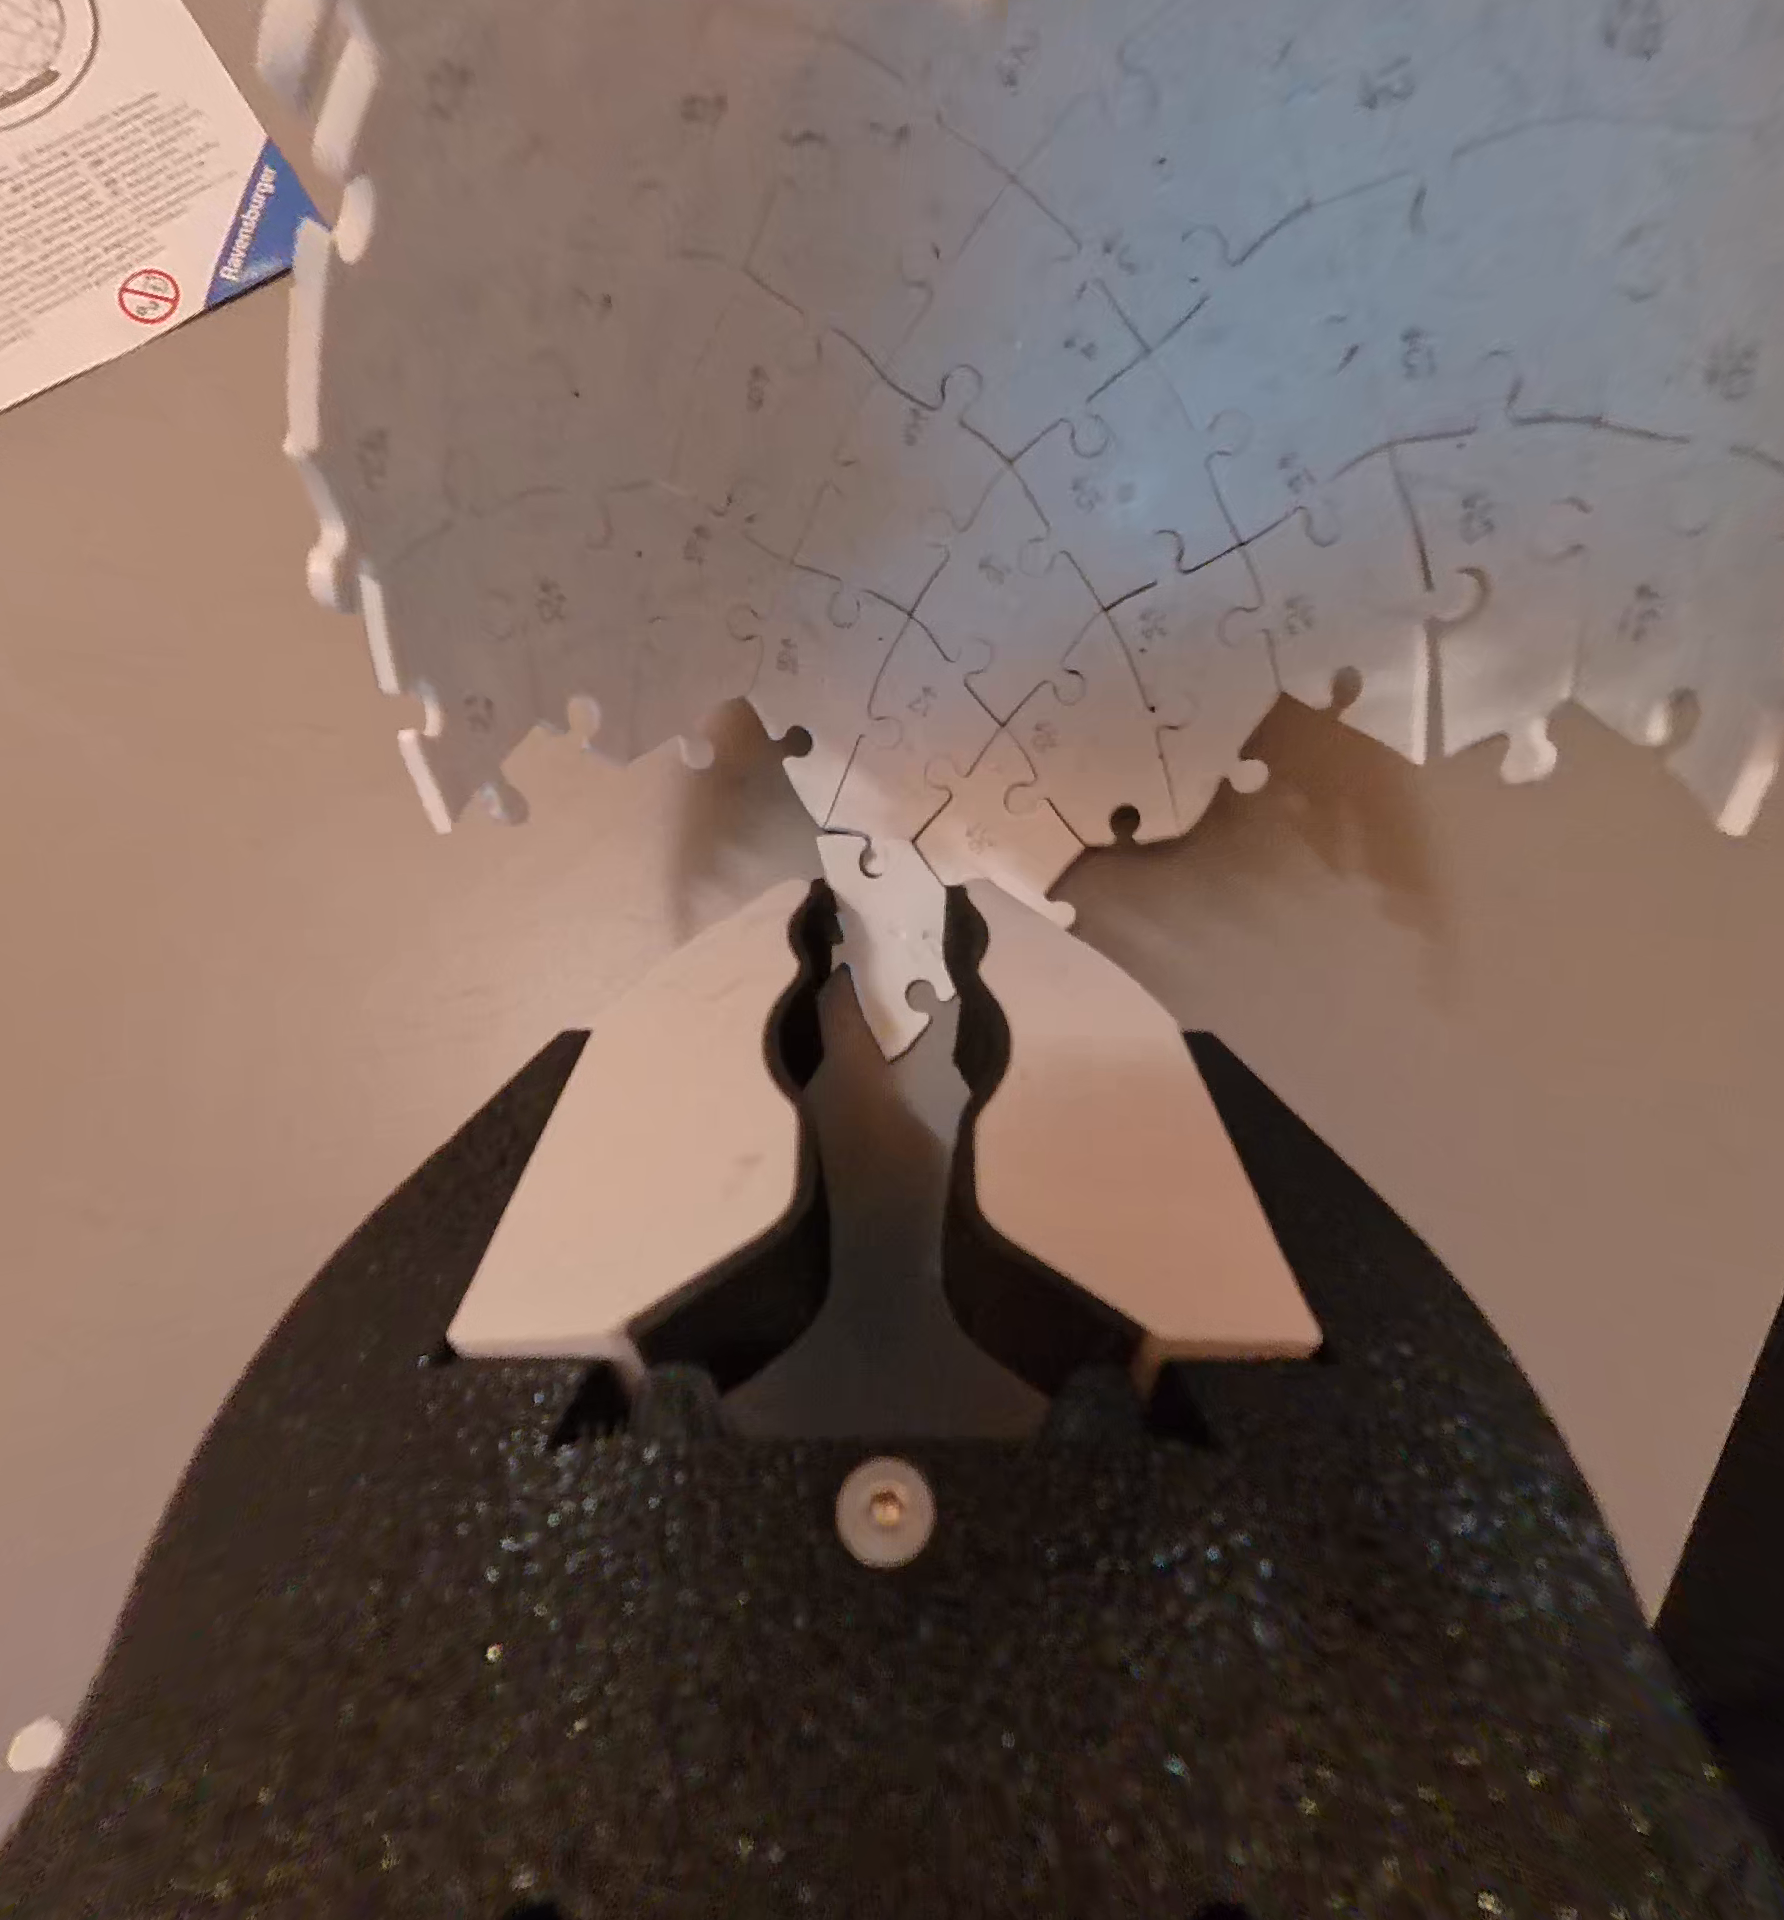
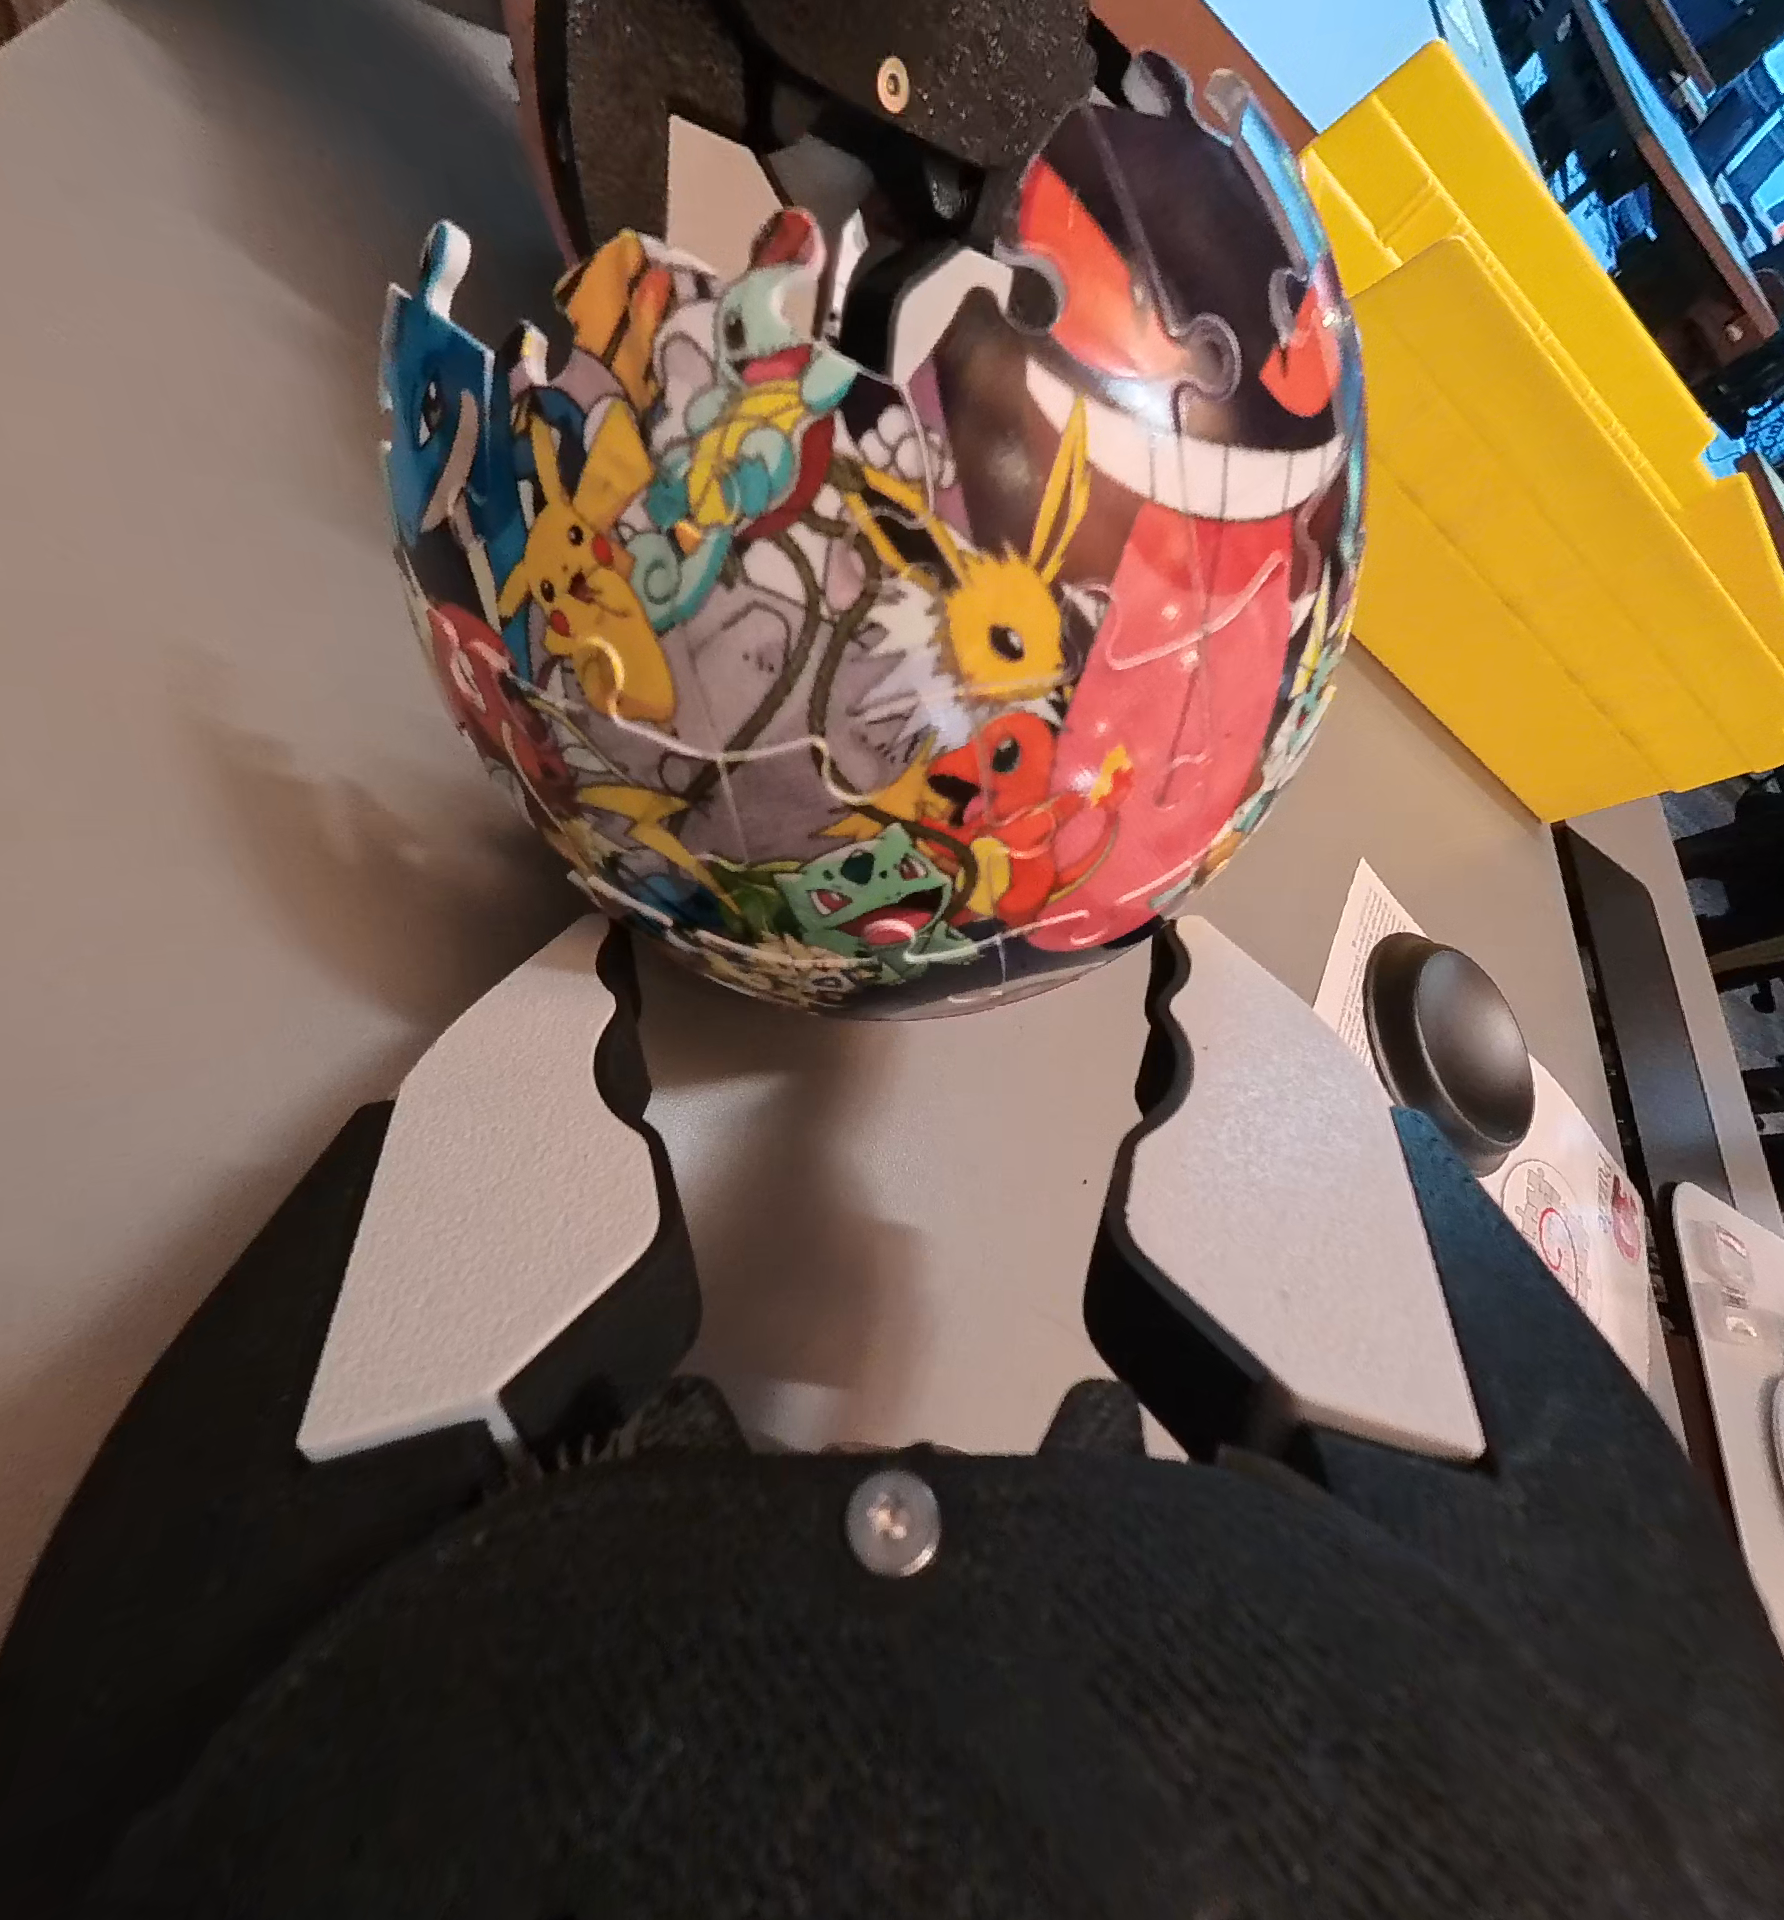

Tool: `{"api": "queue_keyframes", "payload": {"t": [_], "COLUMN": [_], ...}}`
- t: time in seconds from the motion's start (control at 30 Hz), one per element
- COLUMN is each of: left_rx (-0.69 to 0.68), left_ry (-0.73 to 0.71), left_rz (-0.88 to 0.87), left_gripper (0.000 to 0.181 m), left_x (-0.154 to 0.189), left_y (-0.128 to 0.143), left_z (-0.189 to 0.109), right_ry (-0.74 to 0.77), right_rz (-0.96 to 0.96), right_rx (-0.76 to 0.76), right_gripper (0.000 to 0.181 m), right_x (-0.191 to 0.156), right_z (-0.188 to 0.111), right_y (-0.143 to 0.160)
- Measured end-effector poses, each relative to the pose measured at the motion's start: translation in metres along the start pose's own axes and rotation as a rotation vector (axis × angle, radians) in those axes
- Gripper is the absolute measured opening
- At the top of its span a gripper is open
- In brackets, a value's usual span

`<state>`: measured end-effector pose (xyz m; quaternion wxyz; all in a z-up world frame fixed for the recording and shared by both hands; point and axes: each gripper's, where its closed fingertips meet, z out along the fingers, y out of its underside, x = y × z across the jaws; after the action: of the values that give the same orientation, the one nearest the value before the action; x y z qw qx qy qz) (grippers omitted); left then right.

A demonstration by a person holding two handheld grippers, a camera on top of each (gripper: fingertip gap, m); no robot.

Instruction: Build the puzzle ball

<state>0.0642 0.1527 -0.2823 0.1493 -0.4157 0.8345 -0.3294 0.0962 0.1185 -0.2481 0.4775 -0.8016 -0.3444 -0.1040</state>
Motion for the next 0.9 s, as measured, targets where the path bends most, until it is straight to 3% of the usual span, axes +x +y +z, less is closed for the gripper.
{"api": "queue_keyframes", "payload": {"t": [0.23, 0.47, 0.9], "left_rx": [0.044, -0.024, -0.081], "left_ry": [0.011, -0.016, 0.003], "left_rz": [-0.016, 0.004, 0.037], "left_gripper": [0.021, 0.008, 0.002], "left_x": [-0.002, -0.005, -0.001], "left_y": [-0.008, 0.0, -0.003], "left_z": [-0.007, -0.002, 0.004], "right_ry": [0.0, 0.001, 0.001], "right_rz": [-0.001, -0.003, 0.008], "right_rx": [0.0, 0.002, 0.029], "right_gripper": [0.094, 0.094, 0.094], "right_x": [0.0, 0.0, 0.001], "right_z": [0.0, 0.0, -0.001], "right_y": [0.0, -0.001, -0.005]}}
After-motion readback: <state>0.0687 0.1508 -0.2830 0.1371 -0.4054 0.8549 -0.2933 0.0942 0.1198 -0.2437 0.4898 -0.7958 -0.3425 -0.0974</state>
